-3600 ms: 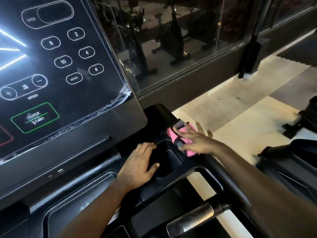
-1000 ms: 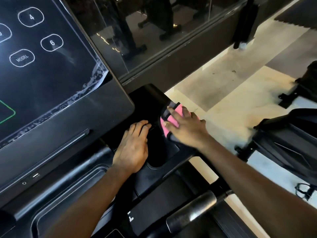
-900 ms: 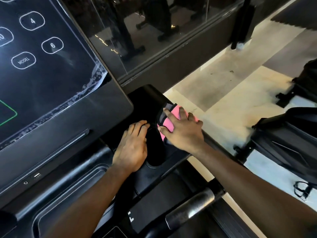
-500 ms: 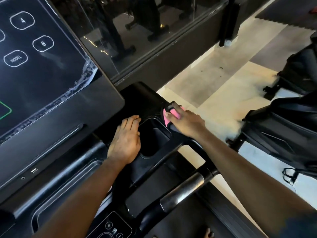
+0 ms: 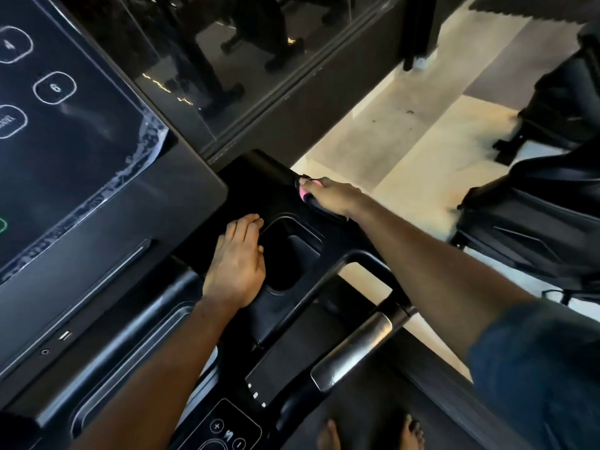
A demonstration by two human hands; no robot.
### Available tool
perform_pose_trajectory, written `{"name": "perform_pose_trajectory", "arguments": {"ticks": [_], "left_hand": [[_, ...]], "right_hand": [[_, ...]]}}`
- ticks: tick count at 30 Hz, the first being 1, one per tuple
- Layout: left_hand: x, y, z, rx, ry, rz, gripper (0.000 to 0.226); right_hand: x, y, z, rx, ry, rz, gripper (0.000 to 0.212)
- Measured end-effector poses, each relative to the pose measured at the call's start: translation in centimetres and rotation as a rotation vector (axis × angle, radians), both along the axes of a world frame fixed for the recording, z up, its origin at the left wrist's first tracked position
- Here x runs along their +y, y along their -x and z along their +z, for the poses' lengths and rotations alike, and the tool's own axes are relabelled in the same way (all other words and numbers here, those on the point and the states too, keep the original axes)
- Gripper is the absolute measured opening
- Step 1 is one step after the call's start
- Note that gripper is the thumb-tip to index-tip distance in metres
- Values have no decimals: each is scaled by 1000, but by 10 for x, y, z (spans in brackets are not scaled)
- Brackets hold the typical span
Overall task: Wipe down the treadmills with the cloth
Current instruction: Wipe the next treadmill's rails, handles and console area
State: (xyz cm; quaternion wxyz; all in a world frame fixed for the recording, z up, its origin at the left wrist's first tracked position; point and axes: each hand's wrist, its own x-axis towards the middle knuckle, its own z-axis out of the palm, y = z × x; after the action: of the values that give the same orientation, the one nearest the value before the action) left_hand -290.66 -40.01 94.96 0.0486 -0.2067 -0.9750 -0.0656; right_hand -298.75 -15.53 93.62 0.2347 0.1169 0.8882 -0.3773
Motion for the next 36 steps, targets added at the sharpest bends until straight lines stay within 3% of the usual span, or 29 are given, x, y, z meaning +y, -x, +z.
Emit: {"name": "perform_pose_trajectory", "arguments": {"ticks": [3, 8, 14, 16, 20, 25, 27, 31, 34, 36], "left_hand": [[-1, 0, -3, 0, -1, 4, 48], [1, -2, -1, 8, 29, 35, 47], [23, 29, 5, -33, -96, -60, 37], [30, 44, 0, -85, -104, -126, 40], [32, 50, -8, -94, -45, -161, 43], [34, 48, -8, -77, -44, -155, 43], [34, 47, -7, -87, -53, -151, 43], [35, 46, -4, -104, -59, -141, 43], [35, 48, -5, -96, -58, -147, 43], [32, 49, -6, -107, -64, -150, 44]], "right_hand": [[29, -30, -8, -69, 83, -72, 82], [74, -115, -5, -104, -4, -135, 72], [11, -142, 4, 106, -488, -44, 78], [-11, -131, 9, 117, -548, -25, 82], [7, -85, 10, 101, -310, -100, 72], [52, -45, -13, -252, 213, -163, 80], [66, -55, -24, -257, 216, -142, 68], [84, -84, -30, -230, 1, -119, 77], [66, -99, -21, -70, -116, -198, 69], [45, -110, -11, 23, -263, -53, 85]]}}
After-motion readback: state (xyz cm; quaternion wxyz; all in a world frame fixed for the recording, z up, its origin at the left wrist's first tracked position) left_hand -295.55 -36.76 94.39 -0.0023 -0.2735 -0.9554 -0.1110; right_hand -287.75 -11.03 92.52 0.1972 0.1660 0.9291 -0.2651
